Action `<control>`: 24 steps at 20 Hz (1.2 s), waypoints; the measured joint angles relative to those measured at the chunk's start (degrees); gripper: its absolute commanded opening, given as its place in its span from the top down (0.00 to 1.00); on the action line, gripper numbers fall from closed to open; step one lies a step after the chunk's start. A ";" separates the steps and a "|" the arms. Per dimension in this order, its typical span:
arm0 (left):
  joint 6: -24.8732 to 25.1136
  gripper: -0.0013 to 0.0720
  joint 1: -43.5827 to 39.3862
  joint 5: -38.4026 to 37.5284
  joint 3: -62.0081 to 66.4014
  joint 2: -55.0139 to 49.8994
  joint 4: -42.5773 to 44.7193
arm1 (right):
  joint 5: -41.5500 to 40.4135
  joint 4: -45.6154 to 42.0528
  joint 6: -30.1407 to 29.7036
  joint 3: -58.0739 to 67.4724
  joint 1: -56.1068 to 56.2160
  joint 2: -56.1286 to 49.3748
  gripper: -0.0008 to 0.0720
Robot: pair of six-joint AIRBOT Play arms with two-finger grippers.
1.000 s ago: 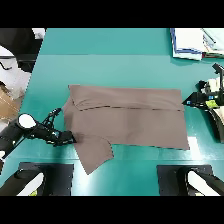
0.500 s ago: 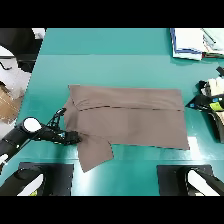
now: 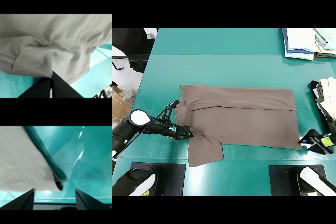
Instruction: Fold the shirts.
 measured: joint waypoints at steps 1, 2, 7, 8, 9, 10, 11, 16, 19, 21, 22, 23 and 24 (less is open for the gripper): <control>0.04 0.95 0.00 0.00 0.09 0.00 0.02 | -0.96 1.51 0.00 -1.11 0.04 -0.96 0.32; 0.09 0.95 0.00 0.02 0.13 0.00 -0.02 | -1.16 2.80 0.04 -1.79 0.66 -1.64 0.51; 0.17 0.96 0.02 -1.84 0.55 0.13 0.28 | -4.85 6.19 0.00 -1.66 6.97 -3.43 0.97; 0.09 0.96 0.02 -3.10 0.68 0.74 0.68 | -5.05 6.23 0.00 -0.94 8.13 -3.19 0.97; -0.11 0.96 0.00 -4.31 0.79 1.84 1.27 | -4.94 6.14 0.00 0.02 9.27 -2.40 0.97; -0.92 0.96 0.00 -5.62 0.83 3.48 2.23 | -3.74 5.51 0.00 0.81 10.32 -1.25 0.97; -1.92 0.96 0.00 -7.06 0.90 5.38 3.37 | -2.62 4.37 0.00 1.66 11.23 0.35 0.97; -6.45 0.96 0.00 -16.37 1.86 14.29 5.97 | 4.92 -1.90 0.04 5.60 13.75 11.13 0.97; -7.06 0.95 -0.02 -16.39 4.59 14.82 6.82 | 5.62 -3.21 0.92 8.90 14.40 14.21 0.97; -6.54 0.95 -0.02 -13.27 7.34 12.52 8.24 | 5.31 -3.54 1.25 11.98 16.00 12.74 0.97; -6.03 0.95 -0.02 -11.26 9.11 10.47 9.42 | 4.46 -3.65 1.38 13.77 17.22 11.13 0.97; -5.60 0.95 -0.02 -9.16 10.86 8.20 10.69 | 3.45 -3.67 1.51 15.93 18.71 8.87 0.97; -5.22 0.95 -0.02 -6.82 12.87 5.31 12.28 | 2.29 -3.69 1.73 18.23 20.11 6.36 0.97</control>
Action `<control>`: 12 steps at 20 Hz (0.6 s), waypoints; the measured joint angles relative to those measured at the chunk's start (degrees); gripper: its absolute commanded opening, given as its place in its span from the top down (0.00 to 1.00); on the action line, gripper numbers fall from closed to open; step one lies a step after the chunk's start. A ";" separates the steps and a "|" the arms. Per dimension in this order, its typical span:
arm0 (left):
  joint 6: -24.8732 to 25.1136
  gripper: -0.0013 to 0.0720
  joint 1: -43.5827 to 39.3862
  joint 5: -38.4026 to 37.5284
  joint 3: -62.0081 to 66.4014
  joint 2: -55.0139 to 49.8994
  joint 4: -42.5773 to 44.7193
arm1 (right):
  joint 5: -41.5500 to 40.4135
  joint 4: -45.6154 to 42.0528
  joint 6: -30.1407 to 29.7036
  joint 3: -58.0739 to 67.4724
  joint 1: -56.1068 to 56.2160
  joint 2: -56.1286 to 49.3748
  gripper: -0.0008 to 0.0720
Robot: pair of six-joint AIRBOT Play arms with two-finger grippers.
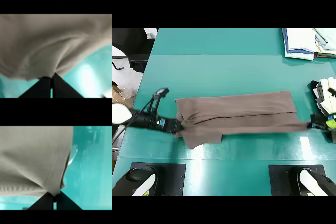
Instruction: Fold the shirts.
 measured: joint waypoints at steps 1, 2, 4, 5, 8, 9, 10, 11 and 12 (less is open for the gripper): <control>0.28 0.95 0.02 2.43 1.95 -2.91 1.36 | -1.33 0.02 0.37 2.78 1.46 -3.15 0.97; 0.42 0.95 0.11 5.01 4.07 -6.23 2.62 | -2.25 0.00 0.61 5.55 2.73 -6.32 0.97; 0.74 0.95 0.13 9.46 7.82 -12.61 4.37 | -4.13 0.79 1.01 11.45 4.96 -13.31 0.97; 1.01 0.95 0.13 11.56 9.38 -15.54 5.03 | -4.98 1.84 1.18 14.29 5.70 -16.90 0.97; 1.79 0.95 0.20 17.59 13.07 -23.15 6.08 | -7.41 6.08 1.44 21.64 6.88 -26.25 0.97; 1.88 0.88 0.20 19.50 13.79 -24.83 6.21 | -7.98 7.61 1.46 23.87 7.15 -29.05 0.94; 1.88 0.88 0.20 20.85 14.38 -25.90 6.29 | -8.24 9.01 1.49 25.94 7.23 -31.52 0.75; 1.88 0.88 0.24 21.97 14.99 -26.77 6.32 | -8.44 10.34 1.36 27.82 7.26 -33.48 0.45; 1.88 0.88 0.24 22.51 15.65 -27.34 6.32 | -8.44 11.72 0.74 29.55 7.21 -35.17 0.32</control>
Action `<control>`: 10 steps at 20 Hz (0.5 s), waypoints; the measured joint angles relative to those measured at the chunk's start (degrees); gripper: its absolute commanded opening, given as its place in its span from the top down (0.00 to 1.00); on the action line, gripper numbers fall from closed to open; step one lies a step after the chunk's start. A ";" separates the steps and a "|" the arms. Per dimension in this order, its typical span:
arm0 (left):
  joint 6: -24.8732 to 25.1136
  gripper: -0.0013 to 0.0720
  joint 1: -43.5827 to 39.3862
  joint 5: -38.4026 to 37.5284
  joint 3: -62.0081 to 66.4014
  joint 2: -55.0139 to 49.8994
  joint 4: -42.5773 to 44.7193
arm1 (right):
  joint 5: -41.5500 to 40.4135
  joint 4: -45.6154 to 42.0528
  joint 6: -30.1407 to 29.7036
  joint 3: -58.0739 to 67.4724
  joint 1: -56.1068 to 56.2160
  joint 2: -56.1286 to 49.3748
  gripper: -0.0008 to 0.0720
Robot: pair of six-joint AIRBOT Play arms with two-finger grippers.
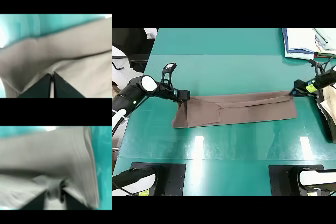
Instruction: Fold the shirts.
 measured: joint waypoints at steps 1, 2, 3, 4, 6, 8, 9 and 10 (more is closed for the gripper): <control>0.00 0.88 0.00 0.22 0.85 -0.42 -0.02 | 0.33 1.97 -0.63 1.57 -0.39 -1.38 0.30; 0.04 0.61 0.00 -0.20 1.92 -0.68 -0.04 | 1.16 3.48 -1.60 2.82 -1.09 -2.21 0.27; 0.04 0.18 0.00 -1.11 3.08 -0.85 -0.07 | 2.03 4.55 -2.45 3.63 -1.97 -2.69 0.26; 0.07 0.10 0.00 -2.21 4.31 -1.01 -0.11 | 2.97 5.44 -3.30 4.24 -3.06 -2.89 0.25; 0.04 0.44 -0.02 -4.20 6.34 -1.18 -0.26 | 5.20 6.73 -4.79 4.83 -6.03 -3.13 0.25; 0.09 0.83 -0.02 -5.73 7.54 -1.29 -1.22 | 6.80 7.54 -5.75 3.87 -9.42 -3.21 0.12; 0.11 0.95 -0.11 -6.14 7.93 -1.36 -2.16 | 7.17 7.72 -6.05 2.73 -11.06 -3.30 0.12; 0.17 0.95 -0.26 -6.51 8.20 -1.38 -3.15 | 7.08 7.89 -6.56 1.09 -12.74 -3.34 0.12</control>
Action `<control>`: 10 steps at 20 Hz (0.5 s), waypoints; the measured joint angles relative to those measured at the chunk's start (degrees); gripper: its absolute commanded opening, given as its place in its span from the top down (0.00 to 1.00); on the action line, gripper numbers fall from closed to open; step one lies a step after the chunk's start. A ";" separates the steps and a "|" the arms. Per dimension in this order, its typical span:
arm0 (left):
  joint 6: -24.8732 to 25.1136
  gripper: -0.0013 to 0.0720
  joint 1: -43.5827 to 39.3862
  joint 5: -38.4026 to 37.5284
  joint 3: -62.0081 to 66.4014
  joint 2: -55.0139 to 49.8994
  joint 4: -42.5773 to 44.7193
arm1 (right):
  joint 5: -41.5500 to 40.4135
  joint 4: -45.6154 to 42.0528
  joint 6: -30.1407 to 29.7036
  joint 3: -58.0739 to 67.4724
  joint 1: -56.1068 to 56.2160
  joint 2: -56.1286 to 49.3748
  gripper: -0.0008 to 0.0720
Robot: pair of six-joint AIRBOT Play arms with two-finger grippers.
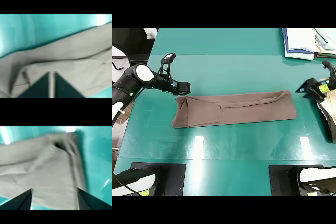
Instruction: Fold the shirts.
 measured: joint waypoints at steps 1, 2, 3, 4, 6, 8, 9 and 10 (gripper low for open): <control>-0.02 0.95 -0.28 -0.20 0.17 0.00 -1.18 | -0.26 0.22 -0.68 -1.73 -1.36 -0.04 0.12; -0.02 0.95 -0.85 -0.13 0.31 -0.04 -2.16 | -1.09 0.44 -1.44 -3.61 -2.60 -0.31 0.13; 0.00 0.95 -1.68 -0.04 0.42 -0.04 -2.91 | -1.62 0.59 -1.99 -5.27 -3.52 -0.72 0.16; -0.02 0.95 -2.89 0.59 0.48 -0.11 -3.69 | -1.97 0.85 -2.58 -6.93 -4.22 -1.36 0.20; -0.04 0.95 -5.68 2.23 0.57 -0.48 -4.50 | -2.69 2.36 -3.78 -9.16 -4.66 -3.08 0.30; -1.11 0.95 -8.70 3.56 0.63 -1.57 -5.09 | -2.69 5.14 -4.52 -10.10 -3.74 -4.74 0.42; -1.62 0.95 -10.12 4.31 0.74 -2.47 -5.40 | -2.84 5.81 -4.87 -10.14 -2.89 -5.49 0.61; -1.97 0.95 -11.30 5.11 1.01 -3.45 -5.79 | -3.23 6.01 -5.09 -9.94 -1.81 -6.19 0.71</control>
